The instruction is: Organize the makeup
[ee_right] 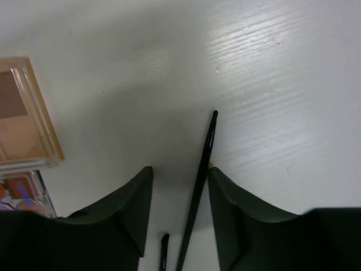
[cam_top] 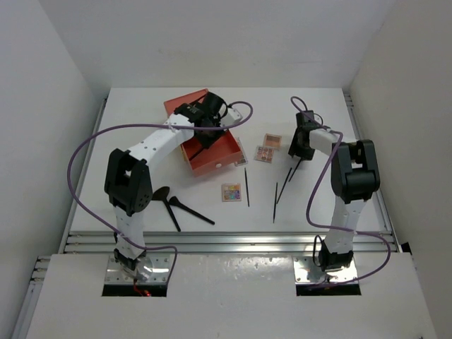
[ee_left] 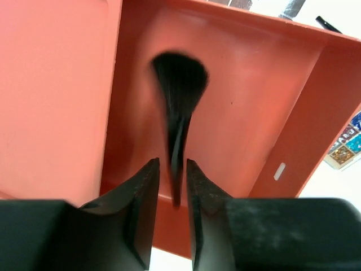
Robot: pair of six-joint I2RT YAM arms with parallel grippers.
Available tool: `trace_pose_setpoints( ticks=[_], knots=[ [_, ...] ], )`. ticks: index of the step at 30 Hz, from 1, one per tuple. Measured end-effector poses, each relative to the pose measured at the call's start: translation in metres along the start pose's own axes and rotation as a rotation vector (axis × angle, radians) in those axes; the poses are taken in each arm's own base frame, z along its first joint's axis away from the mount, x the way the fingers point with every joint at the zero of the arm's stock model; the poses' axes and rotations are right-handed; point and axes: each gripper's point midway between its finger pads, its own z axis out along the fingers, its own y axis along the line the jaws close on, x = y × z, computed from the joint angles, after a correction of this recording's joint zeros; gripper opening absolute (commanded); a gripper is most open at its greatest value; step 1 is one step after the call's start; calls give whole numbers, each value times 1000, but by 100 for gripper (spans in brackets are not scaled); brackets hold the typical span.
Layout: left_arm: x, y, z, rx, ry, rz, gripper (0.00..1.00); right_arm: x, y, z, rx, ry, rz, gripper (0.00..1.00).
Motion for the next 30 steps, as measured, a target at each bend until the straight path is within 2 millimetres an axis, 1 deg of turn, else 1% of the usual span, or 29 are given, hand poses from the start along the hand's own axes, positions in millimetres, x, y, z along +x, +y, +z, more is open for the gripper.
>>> trace_pose_setpoints(
  ticks=[1, 3, 4, 6, 7, 8, 11, 14, 17, 21, 23, 25, 27, 30],
  knots=[
    [1, 0, 0, 0, 3, -1, 35, -2, 2, 1, -2, -2, 3, 32],
    [0, 1, -4, -5, 9, -7, 39, -5, 3, 2, -1, 1, 19, 25],
    [-2, 3, -7, -9, 7, -11, 39, -7, 4, 3, 0, 1, 25, 17],
    [-11, 8, -15, -26, -17, -18, 41, -7, 3, 3, 8, 6, 34, 9],
    [-17, 11, -19, -34, -33, -22, 41, -7, 3, 3, 12, 6, 39, 3],
    [-22, 14, -23, -42, -48, -24, 41, -6, 2, 3, 15, 7, 43, 0],
    [-29, 19, -30, -62, -67, -35, 41, -6, 1, 3, 21, 7, 54, 0],
    [-27, 21, -33, -72, -59, -42, 41, -7, 1, 3, 22, 6, 59, 0],
    [-26, 22, -35, -81, -52, -48, 43, -7, -2, 3, 25, 7, 65, 0],
    [-28, 30, -42, -98, -63, -72, 43, -10, -11, 0, 47, 0, 72, 0],
    [-28, 36, -45, -110, -70, -89, 43, -15, -17, -10, 56, -26, 82, 0],
    [-26, 44, -49, -125, -76, -112, 43, -27, -22, -27, 54, -76, 101, 0],
    [-25, 53, -54, -144, -89, -139, 43, -46, -20, -49, 30, -152, 142, 0],
    [-22, 71, -59, -176, -108, -194, 43, -76, -11, -94, -45, -294, 220, 0]
  ],
)
